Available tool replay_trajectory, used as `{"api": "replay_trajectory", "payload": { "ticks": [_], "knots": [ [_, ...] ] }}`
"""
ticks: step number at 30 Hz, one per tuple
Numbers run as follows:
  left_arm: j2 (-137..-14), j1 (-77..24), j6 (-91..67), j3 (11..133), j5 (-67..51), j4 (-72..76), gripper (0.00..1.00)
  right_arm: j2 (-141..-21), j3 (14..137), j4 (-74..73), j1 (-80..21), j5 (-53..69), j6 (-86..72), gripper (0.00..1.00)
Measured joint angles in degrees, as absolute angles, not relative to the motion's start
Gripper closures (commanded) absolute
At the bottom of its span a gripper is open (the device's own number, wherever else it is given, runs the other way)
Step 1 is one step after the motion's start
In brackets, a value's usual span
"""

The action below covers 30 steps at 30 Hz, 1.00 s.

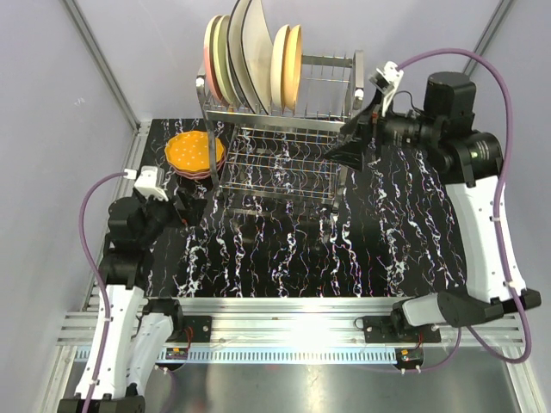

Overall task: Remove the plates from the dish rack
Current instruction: Grab a plate with the right arm

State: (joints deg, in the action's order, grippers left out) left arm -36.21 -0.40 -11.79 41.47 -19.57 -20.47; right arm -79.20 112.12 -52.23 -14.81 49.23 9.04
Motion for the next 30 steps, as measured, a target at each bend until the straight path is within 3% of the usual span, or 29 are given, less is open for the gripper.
{"api": "replay_trajectory", "payload": {
  "ticks": [7, 19, 30],
  "knots": [
    [-31.6, -3.1, -7.9, 39.7, -14.2, -21.8, 0.01, -88.2, 124.2, -53.4, -18.4, 44.3, 7.7, 0.00],
    [-30.1, -3.1, -6.5, 39.7, -10.6, -23.6, 0.01, -94.8, 128.8, -41.1, -20.3, 36.7, -5.0, 0.01],
    [-30.1, -3.1, -6.3, 39.7, -9.2, -24.0, 0.01, -107.0, 136.6, -30.2, -21.5, 29.2, -18.0, 0.22]
  ]
}}
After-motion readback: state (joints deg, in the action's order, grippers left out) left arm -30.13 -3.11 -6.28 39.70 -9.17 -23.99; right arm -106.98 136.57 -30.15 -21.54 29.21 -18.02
